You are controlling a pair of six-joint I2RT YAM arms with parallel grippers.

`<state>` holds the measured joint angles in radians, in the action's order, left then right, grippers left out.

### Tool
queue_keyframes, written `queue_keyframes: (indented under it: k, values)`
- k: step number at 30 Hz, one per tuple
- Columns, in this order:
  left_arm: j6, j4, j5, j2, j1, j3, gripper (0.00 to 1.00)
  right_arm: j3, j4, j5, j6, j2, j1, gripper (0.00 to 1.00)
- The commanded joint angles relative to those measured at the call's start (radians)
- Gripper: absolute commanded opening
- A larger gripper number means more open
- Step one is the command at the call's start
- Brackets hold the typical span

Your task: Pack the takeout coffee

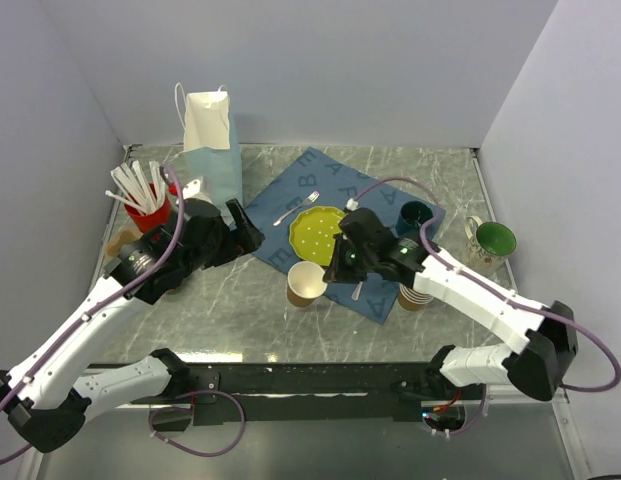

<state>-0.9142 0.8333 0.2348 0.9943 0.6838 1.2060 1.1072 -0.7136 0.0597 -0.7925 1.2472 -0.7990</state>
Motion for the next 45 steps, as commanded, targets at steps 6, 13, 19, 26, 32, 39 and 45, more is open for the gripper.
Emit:
queue_keyframes:
  k: [6,13,19,26,32,39,45]
  values:
    - [-0.063,0.084,0.109,-0.042,-0.004,-0.031,0.97,-0.11,0.154,-0.058,-0.043,0.072,-0.068,0.0]
    - [-0.08,0.089,0.098,-0.039,-0.004,-0.08,0.97,-0.096,0.094,-0.15,-0.086,0.121,-0.127,0.0]
    - [-0.086,0.141,0.106,0.026,-0.01,-0.065,0.97,-0.067,0.056,-0.192,-0.117,0.147,-0.169,0.08]
    - [-0.063,0.162,0.127,0.069,-0.029,-0.063,0.97,-0.061,0.011,-0.211,-0.157,0.123,-0.178,0.24]
    - [0.018,0.127,0.12,0.119,-0.099,-0.017,0.99,0.023,-0.125,-0.21,-0.139,0.035,-0.177,0.37]
    - [0.051,0.096,0.08,0.279,-0.268,0.084,0.88,0.155,-0.263,-0.202,-0.031,-0.095,-0.174,0.38]
    - [0.187,0.07,0.097,0.443,-0.294,0.197,0.79,0.215,-0.333,-0.241,0.053,-0.221,-0.172,0.39]
